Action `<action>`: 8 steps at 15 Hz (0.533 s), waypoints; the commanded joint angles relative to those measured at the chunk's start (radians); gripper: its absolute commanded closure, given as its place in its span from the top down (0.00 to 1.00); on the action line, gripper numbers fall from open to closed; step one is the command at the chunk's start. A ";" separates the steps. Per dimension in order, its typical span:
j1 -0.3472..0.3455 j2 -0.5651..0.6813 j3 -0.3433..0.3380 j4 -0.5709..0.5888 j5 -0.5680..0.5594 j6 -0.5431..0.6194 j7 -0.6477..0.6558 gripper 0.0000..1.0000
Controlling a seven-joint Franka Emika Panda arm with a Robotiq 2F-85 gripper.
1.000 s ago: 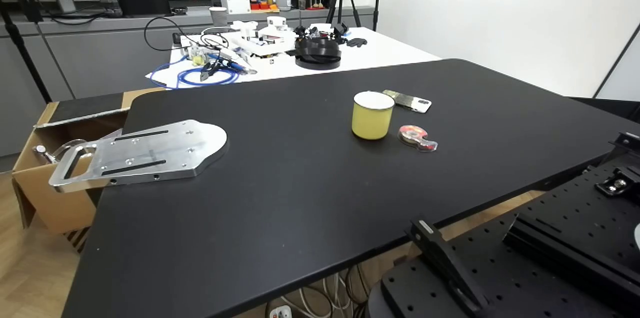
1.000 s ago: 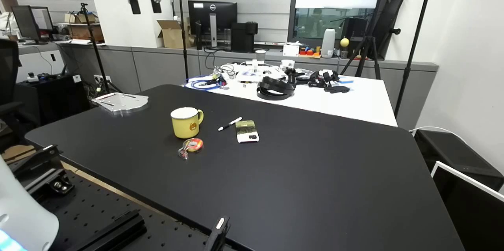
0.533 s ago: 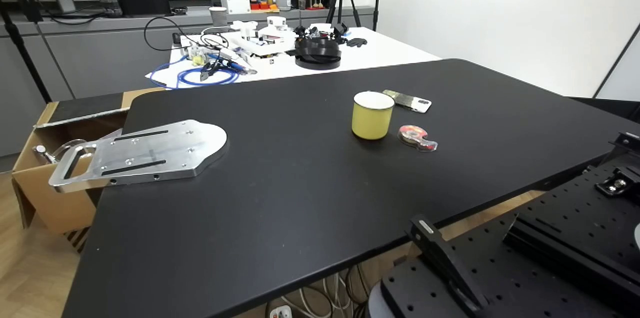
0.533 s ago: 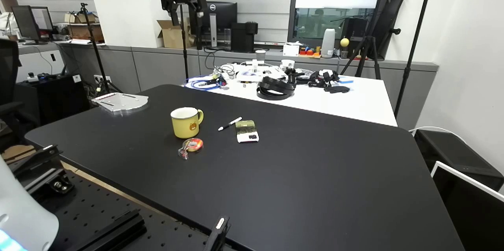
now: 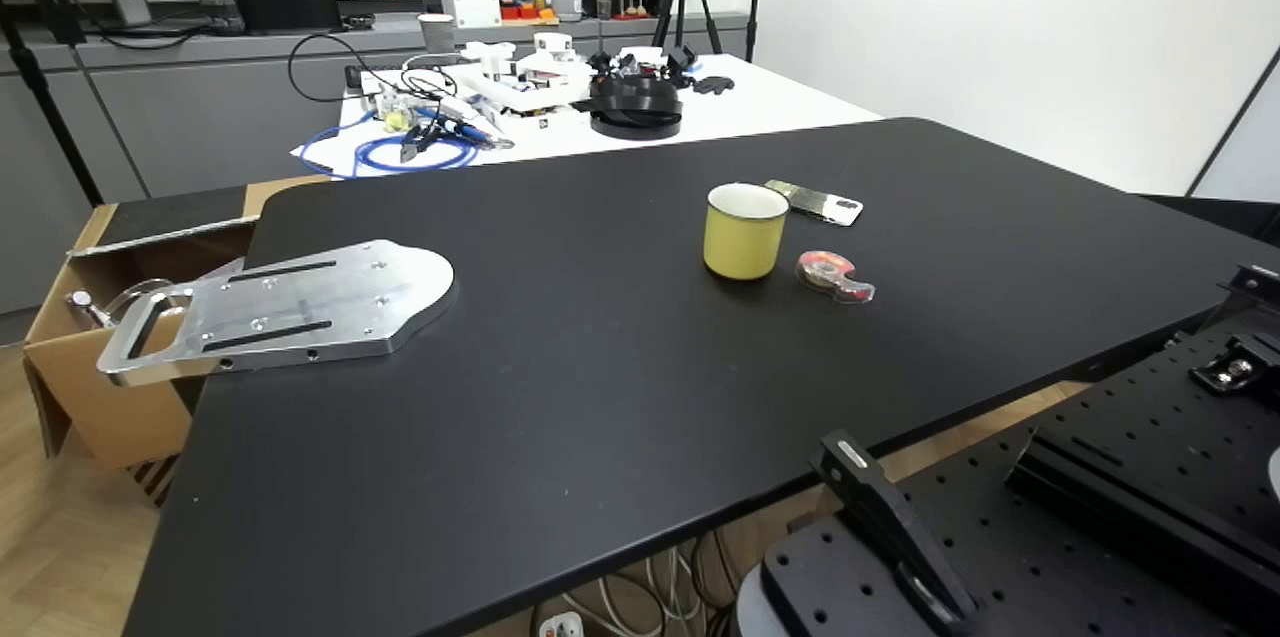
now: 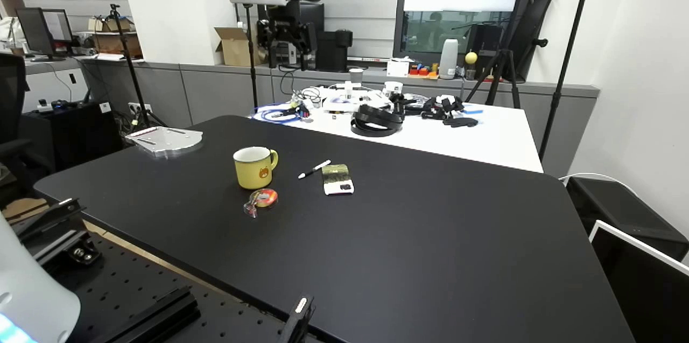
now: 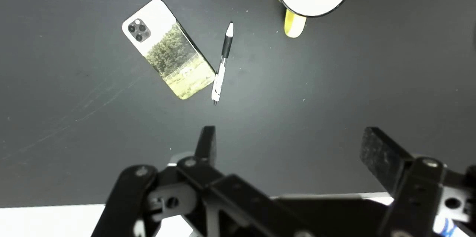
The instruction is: Pick up the pen from the table and put it in the yellow cup. Pick up the pen from the yellow cup and put it on the table
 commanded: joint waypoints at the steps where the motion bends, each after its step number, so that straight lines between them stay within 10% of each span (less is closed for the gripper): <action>1: 0.002 0.027 -0.007 0.016 0.005 0.007 0.000 1.00; 8: 0.000 0.082 -0.010 0.062 0.007 0.010 0.001 1.00</action>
